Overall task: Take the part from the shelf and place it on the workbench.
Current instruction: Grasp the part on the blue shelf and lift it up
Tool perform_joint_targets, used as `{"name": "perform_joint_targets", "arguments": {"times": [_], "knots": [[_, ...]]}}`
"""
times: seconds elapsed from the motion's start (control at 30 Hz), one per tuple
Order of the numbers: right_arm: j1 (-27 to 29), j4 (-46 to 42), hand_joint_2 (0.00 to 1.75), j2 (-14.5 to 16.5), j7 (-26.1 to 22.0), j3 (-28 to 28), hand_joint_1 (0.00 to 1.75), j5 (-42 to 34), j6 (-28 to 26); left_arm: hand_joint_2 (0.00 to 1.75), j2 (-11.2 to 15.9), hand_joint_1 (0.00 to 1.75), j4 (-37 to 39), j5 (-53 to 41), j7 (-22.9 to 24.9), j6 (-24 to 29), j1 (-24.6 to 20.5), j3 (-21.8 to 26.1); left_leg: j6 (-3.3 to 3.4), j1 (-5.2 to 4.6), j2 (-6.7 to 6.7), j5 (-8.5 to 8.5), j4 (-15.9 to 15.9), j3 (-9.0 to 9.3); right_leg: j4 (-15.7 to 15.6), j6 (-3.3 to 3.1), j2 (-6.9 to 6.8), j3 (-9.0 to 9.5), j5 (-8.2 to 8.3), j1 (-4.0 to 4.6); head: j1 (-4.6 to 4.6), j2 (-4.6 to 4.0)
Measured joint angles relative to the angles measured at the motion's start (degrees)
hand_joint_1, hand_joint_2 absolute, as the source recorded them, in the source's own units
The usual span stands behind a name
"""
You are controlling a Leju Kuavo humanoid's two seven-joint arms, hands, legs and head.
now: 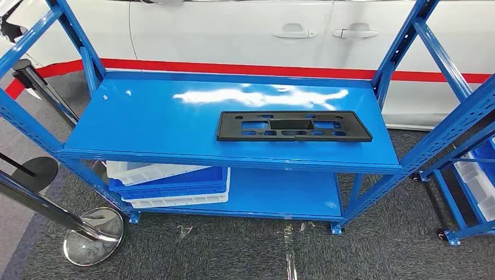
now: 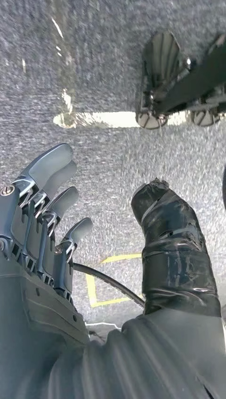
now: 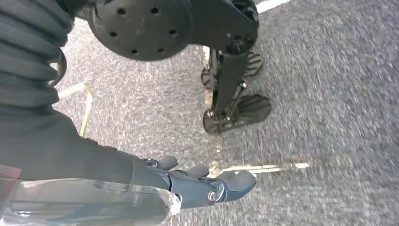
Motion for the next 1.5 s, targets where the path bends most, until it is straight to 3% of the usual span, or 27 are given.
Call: {"name": "perform_joint_targets", "arguments": {"times": [0.03,0.07,0.1,0.37,0.63,0.77,0.93,1.13,1.5], "knots": [[-0.1,0.1,0.00,-0.1,0.0,-0.7,0.00,0.3,0.1,0.58,0.0,0.00,0.0,-0.3,0.0,-0.1,-0.1,0.7,0.00,0.00,0.00,0.00,0.0,0.00,0.0,0.00,0.00,0.00,0.00,0.00,0.00,0.00],[-0.3,0.2,0.00,-0.2,0.0,-1.4,0.00,0.5,0.2,0.44,0.0,0.00,0.1,-0.6,-0.1,-0.2,-0.3,1.3,0.00,0.00,0.00,0.00,0.0,0.00,0.0,0.00,0.00,0.00,0.00,0.00,0.00,0.00],[-0.6,0.3,0.00,-0.3,0.0,-2.6,0.00,1.0,0.4,0.00,0.1,0.00,0.1,-1.2,-0.1,-0.5,-0.5,2.6,0.00,0.00,0.00,0.00,0.0,0.00,0.0,0.00,0.00,0.00,0.00,0.00,0.00,0.00],[-2.7,1.8,0.00,-1.1,-0.6,-12.5,0.00,2.5,1.8,0.00,0.1,0.00,1.2,-4.4,-0.5,-3.8,-2.4,12.3,0.00,0.00,0.00,0.00,0.0,-0.01,0.0,0.00,-0.01,-0.02,0.00,0.00,0.00,0.00],[-4.9,2.4,0.00,-1.3,-7.8,-23.0,0.00,2.1,2.4,0.00,-0.1,0.00,2.9,-10.6,0.8,-6.0,-4.3,21.0,0.00,0.00,-0.01,0.00,0.0,-0.02,0.0,0.00,-0.02,0.01,0.00,0.00,0.01,0.00],[-5.5,-1.1,0.00,-2.2,-10.3,-26.4,0.00,1.2,1.5,0.00,-0.2,0.00,3.9,-13.8,1.6,-7.0,-5.2,25.4,0.00,-0.04,-0.05,0.00,0.0,-0.04,0.0,0.00,-0.06,0.00,0.00,-0.05,-0.01,0.00],[-6.9,-8.3,0.00,-5.2,-9.6,-31.3,0.00,-0.5,0.9,0.00,-0.3,0.00,4.8,-16.9,2.4,-7.9,-6.0,29.5,0.01,-0.06,-0.07,0.01,0.0,-0.01,0.0,0.01,-0.08,0.04,0.00,-0.08,0.02,0.00],[-7.4,-18.6,0.00,-6.2,-8.0,-32.8,0.00,0.9,-0.8,0.00,-0.3,0.00,5.3,-19.9,2.9,-8.7,-6.6,32.8,0.01,-0.09,-0.10,0.01,0.0,-0.01,0.0,0.01,-0.11,0.04,0.01,-0.09,0.00,0.00],[-8.9,-38.4,0.00,-7.9,-6.7,-30.7,0.00,11.9,-6.0,0.00,-0.3,0.00,6.0,-24.4,3.8,-9.8,-7.6,37.2,0.02,-0.08,-0.14,0.02,0.0,0.00,0.0,0.01,-0.15,0.06,0.01,-0.07,0.00,0.00]]}}
